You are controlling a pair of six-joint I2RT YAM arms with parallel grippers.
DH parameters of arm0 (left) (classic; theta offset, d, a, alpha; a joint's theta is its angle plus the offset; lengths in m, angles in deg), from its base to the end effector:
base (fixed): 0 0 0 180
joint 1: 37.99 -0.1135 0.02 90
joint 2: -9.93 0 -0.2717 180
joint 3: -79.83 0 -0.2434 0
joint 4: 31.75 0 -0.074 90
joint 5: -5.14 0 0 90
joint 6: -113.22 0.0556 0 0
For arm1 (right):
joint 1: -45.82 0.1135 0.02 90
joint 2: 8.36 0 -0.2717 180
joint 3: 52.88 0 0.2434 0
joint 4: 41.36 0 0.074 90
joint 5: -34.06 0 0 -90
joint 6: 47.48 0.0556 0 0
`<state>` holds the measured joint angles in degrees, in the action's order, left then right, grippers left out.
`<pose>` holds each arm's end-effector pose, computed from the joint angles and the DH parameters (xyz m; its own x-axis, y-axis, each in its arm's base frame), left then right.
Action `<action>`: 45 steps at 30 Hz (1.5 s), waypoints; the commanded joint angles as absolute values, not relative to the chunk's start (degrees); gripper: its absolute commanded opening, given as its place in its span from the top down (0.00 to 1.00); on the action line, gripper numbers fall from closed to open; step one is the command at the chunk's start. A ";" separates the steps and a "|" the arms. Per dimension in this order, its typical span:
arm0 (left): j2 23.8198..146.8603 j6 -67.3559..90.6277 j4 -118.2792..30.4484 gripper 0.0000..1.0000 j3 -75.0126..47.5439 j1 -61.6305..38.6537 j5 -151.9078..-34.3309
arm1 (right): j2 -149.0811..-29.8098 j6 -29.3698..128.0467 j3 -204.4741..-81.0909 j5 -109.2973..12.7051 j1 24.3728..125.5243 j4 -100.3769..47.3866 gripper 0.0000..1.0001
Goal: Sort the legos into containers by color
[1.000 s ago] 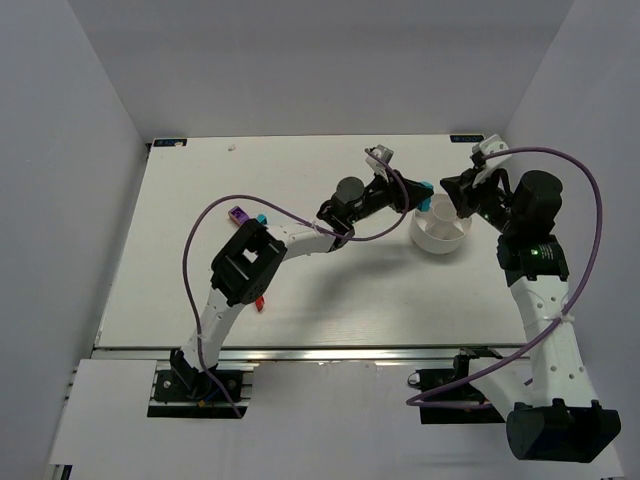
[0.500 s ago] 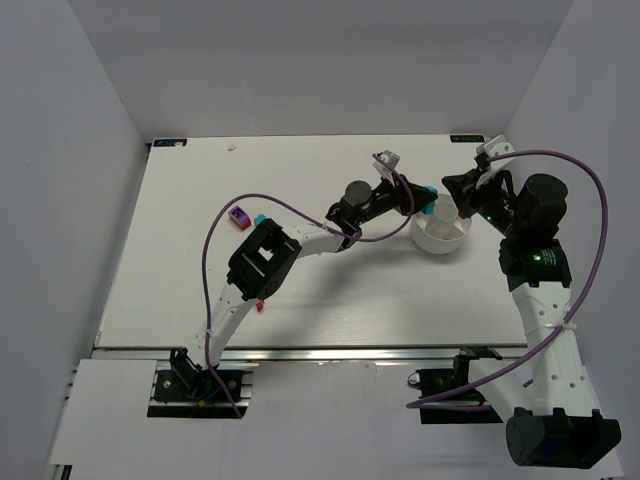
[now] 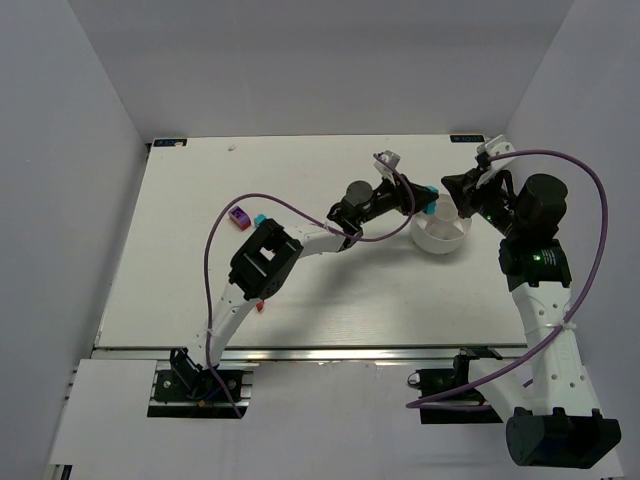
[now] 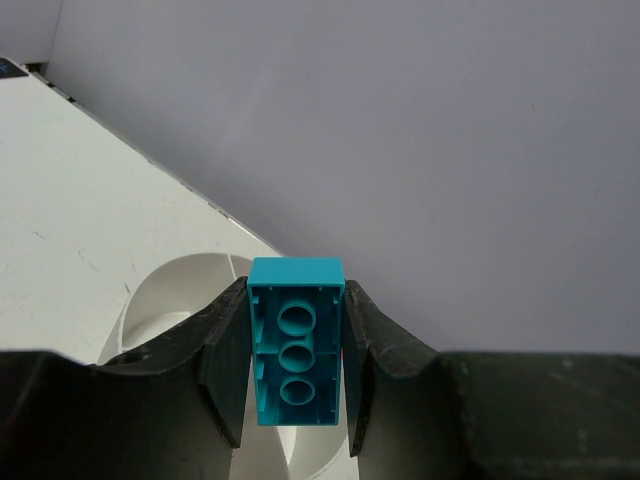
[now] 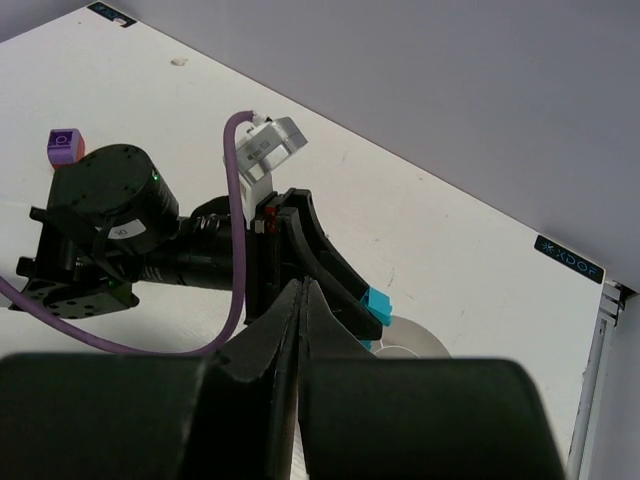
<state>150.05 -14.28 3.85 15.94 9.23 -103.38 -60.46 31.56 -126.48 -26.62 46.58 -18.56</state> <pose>0.3776 -0.4340 0.2141 -0.4441 -0.3700 -0.8160 0.8029 0.2400 -0.5457 0.2016 0.0299 0.4143 0.0730 -0.1648 -0.9836 -0.4963 0.8495 -0.1792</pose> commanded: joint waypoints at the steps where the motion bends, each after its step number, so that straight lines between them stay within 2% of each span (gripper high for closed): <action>1: 150.91 -14.49 4.26 0.79 17.72 9.47 -103.84 | -59.96 32.06 -126.74 -26.05 46.52 -21.73 1.00; 12: 153.11 -15.19 2.85 0.70 20.27 9.56 -103.49 | -59.52 32.24 -126.91 -26.05 46.52 -21.20 1.00; 13: 153.11 -15.11 2.67 0.65 20.27 9.56 -103.40 | -59.43 32.24 -126.91 -26.05 46.44 -21.20 1.00; 16: 152.84 -14.75 2.15 0.56 20.01 9.56 -102.88 | -59.43 32.33 -126.74 -25.97 46.44 -21.03 1.00; 20: 152.49 -14.14 1.53 0.49 19.74 9.47 -102.26 | -59.34 32.24 -126.74 -25.97 46.44 -21.11 1.00; 23: 152.32 -13.70 1.18 0.40 19.57 9.47 -101.91 | -59.34 32.33 -126.74 -25.97 46.44 -21.11 1.00; 32: 147.75 -10.45 -0.22 0.34 20.97 9.39 -99.28 | -59.43 32.24 -127.09 -24.65 46.44 -21.20 1.00; 35: 142.49 -8.26 -1.81 0.36 18.70 9.03 -97.26 | -59.69 31.80 -127.44 -22.98 46.52 -21.82 1.00; 39: 132.21 -4.39 -2.95 0.41 9.22 8.16 -93.39 | -60.48 29.17 -128.05 -18.33 46.44 -20.59 0.99; 40: 127.40 -4.03 -3.13 0.46 3.71 7.46 -92.60 | -60.92 28.12 -128.32 -15.36 46.44 -19.98 0.95; 42: 122.46 -3.94 -4.70 0.54 -2.20 6.58 -90.58 | -61.27 24.62 -128.76 -12.71 46.44 -17.52 0.77; 43: 120.00 -4.03 -5.32 0.73 -8.32 5.35 -90.22 | -61.62 23.29 -128.85 -10.08 46.44 -16.38 0.68; 44: 115.01 -5.51 -7.15 0.83 -11.52 4.73 -89.44 | -61.71 22.32 -129.11 -8.67 46.44 -14.80 0.49; 45: 112.61 -6.39 -8.04 0.90 -14.51 4.03 -88.56 | -61.89 21.26 -129.20 -7.26 46.44 -13.92 0.43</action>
